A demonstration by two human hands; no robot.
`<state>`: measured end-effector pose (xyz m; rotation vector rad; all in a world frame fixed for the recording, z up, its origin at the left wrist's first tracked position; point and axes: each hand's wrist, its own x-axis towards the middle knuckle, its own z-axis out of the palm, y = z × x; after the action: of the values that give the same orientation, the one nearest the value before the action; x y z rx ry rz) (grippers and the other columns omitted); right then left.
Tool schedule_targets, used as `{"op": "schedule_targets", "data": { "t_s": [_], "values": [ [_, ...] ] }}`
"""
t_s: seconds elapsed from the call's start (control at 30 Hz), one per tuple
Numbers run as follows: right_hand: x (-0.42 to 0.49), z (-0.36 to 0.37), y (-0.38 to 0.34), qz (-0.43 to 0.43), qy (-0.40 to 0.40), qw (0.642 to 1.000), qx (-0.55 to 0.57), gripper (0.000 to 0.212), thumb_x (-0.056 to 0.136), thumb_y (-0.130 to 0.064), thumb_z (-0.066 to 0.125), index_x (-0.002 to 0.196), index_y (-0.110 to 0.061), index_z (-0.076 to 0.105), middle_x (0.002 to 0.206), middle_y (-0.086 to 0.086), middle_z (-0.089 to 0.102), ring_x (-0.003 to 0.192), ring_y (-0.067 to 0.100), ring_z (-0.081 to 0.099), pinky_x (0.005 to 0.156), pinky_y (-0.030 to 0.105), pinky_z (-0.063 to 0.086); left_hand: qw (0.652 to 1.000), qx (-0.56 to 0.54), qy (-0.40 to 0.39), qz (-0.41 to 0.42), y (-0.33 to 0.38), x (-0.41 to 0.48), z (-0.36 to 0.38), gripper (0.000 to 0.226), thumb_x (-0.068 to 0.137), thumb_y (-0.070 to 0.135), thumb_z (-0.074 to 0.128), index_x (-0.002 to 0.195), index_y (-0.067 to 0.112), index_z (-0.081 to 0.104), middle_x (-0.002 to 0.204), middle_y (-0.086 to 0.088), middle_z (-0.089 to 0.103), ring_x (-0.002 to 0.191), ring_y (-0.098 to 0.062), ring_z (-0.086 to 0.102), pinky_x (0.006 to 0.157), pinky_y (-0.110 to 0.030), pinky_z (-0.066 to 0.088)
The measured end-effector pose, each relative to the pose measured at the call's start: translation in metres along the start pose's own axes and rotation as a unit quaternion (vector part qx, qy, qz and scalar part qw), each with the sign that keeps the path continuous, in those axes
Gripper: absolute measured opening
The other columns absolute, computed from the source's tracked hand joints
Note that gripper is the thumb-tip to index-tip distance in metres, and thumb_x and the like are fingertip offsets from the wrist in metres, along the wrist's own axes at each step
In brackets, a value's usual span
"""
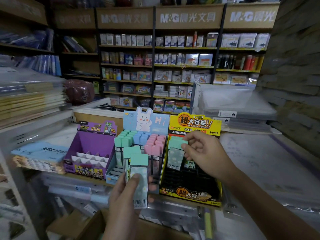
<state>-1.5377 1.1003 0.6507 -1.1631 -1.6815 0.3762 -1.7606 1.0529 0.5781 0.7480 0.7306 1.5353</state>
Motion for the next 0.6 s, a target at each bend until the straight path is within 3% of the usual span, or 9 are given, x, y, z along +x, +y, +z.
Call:
{"op": "schedule_targets", "data": {
  "t_s": [0.17, 0.33, 0.47, 0.6],
  "values": [
    [-0.0028, -0.0003, -0.0016, -0.031, -0.033, 0.999, -0.015, 0.023, 0.092, -0.011, 0.069, 0.101, -0.032, 0.065, 0.082, 0.0, 0.062, 0.067, 0.018, 0.071, 0.063, 0.04, 0.062, 1.0, -0.022, -0.008, -0.007, 0.0001, 0.0012, 0.0019, 0.035, 0.082, 0.019, 0.065, 0.115, 0.008, 0.07, 0.087, -0.025, 0.074, 0.06, -0.031, 0.07, 0.042, -0.031, 0.051],
    [-0.0028, 0.0004, 0.0002, -0.057, -0.052, 0.995, -0.066, 0.029, 0.095, -0.012, 0.064, 0.108, -0.036, 0.054, 0.083, -0.004, 0.056, 0.068, 0.016, 0.068, 0.063, 0.043, 0.059, 1.0, -0.022, -0.015, -0.006, -0.0003, 0.0026, 0.0013, 0.035, 0.081, 0.02, 0.066, 0.113, 0.008, 0.07, 0.088, -0.025, 0.074, 0.06, -0.031, 0.071, 0.043, -0.032, 0.052],
    [-0.0035, 0.002, 0.0017, -0.068, -0.071, 0.99, -0.106, 0.024, 0.099, -0.013, 0.056, 0.103, -0.037, 0.055, 0.08, -0.004, 0.059, 0.071, 0.011, 0.068, 0.061, 0.037, 0.059, 0.999, -0.013, -0.03, -0.003, -0.0001, 0.0006, 0.0038, 0.036, 0.081, 0.02, 0.064, 0.115, 0.007, 0.068, 0.087, -0.024, 0.074, 0.06, -0.03, 0.071, 0.042, -0.031, 0.052],
    [-0.0024, 0.0035, 0.0067, -0.06, -0.055, 0.99, -0.117, 0.021, 0.1, -0.015, 0.056, 0.108, -0.031, 0.068, 0.086, -0.013, 0.063, 0.078, 0.005, 0.066, 0.068, 0.029, 0.059, 0.999, 0.004, -0.038, -0.001, -0.0006, -0.0012, 0.0044, 0.037, 0.08, 0.023, 0.065, 0.114, 0.009, 0.069, 0.089, -0.023, 0.076, 0.062, -0.029, 0.073, 0.044, -0.032, 0.055]
  ]
}}
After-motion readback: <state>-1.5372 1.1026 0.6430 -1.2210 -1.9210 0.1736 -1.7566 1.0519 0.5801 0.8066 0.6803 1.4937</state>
